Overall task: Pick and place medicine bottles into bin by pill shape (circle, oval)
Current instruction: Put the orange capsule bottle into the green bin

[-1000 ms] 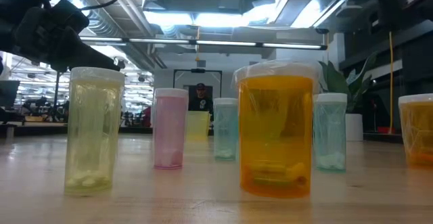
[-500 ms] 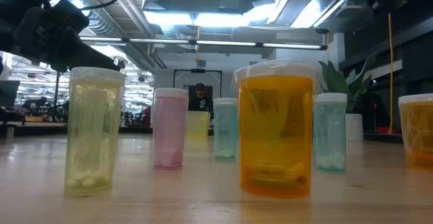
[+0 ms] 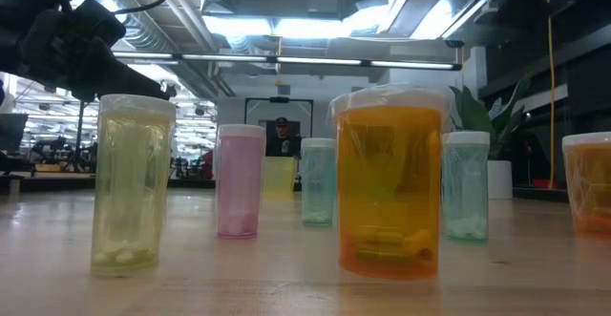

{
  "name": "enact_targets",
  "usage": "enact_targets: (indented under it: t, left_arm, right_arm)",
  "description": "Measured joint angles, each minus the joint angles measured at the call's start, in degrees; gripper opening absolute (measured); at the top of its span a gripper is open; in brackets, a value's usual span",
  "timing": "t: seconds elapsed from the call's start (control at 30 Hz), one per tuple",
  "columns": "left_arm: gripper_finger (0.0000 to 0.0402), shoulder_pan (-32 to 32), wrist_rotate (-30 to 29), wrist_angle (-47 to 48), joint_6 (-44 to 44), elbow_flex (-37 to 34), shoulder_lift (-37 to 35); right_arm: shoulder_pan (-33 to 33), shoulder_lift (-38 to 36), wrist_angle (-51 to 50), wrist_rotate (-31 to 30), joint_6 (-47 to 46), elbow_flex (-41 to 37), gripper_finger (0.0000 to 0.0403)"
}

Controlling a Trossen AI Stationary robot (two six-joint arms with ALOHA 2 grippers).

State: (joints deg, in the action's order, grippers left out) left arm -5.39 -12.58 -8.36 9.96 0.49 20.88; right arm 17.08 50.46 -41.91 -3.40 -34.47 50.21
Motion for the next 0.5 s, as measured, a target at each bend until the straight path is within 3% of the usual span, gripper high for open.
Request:
enact_targets:
  t: [0.17,0.27,0.5]
  left_arm:
    - [0.0150,0.0,0.0,-0.8,0.9,0.0,0.0]
    - [0.0150,0.0,-0.5,-2.3,8.1,0.0,0.0]
    - [0.0150,0.0,-9.5,-2.5,6.7,0.0,0.1]
  right_arm:
    - [0.0,7.8,-4.9,0.3,-4.5,1.9,0.0314]
    - [0.1,10.8,-7.3,0.6,-8.6,1.9,0.0314]
    - [4.2,15.8,-11.2,0.5,-20.5,1.9,0.0314]
